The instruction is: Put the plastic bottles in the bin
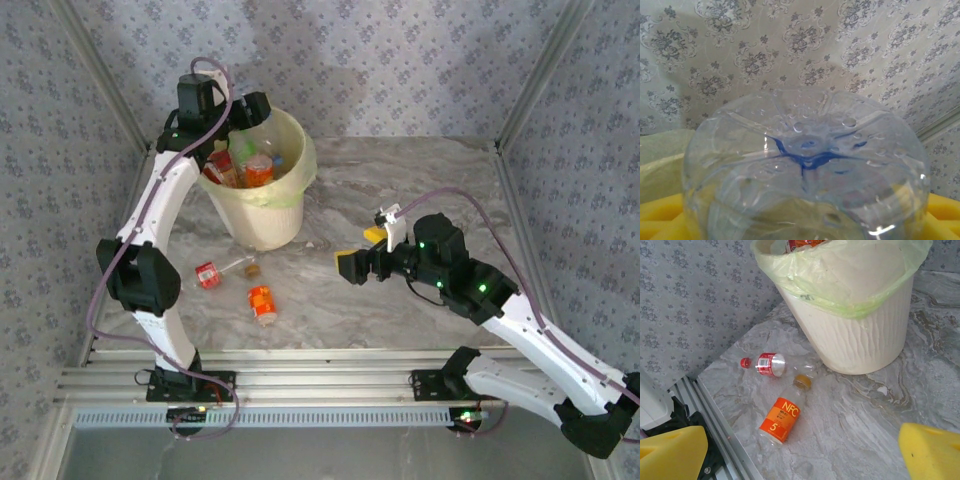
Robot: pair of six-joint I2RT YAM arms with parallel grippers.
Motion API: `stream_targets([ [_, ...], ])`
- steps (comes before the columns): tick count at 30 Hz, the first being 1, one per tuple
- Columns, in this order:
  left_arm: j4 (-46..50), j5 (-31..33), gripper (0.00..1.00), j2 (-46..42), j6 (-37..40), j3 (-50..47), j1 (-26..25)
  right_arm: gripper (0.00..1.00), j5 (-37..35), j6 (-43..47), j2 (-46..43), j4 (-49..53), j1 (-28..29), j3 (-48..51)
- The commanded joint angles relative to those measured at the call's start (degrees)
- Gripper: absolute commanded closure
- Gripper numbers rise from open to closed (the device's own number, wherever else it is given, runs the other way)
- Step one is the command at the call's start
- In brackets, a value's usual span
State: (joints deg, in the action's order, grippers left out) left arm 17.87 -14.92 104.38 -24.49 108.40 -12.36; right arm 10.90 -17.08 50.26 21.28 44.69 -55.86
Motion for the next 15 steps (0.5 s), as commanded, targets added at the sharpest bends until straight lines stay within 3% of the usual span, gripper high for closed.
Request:
stream_targets([
  [1,0.52,1.26,0.19,0.41,0.91,2.19,-0.03,0.0,-1.14,-0.13,-0.03,0.47,0.45,-0.66],
  [5,2.48,1.48,0.13,0.14,1.53,3.05,0.01,0.0,-1.23,-0.22,-0.05,0.38,0.39,-0.38],
  [15,4.56,0.78,0.1,-5.38,3.28,4.95,0.02,0.0,-1.36,-0.58,0.22,0.02,0.37,0.27],
])
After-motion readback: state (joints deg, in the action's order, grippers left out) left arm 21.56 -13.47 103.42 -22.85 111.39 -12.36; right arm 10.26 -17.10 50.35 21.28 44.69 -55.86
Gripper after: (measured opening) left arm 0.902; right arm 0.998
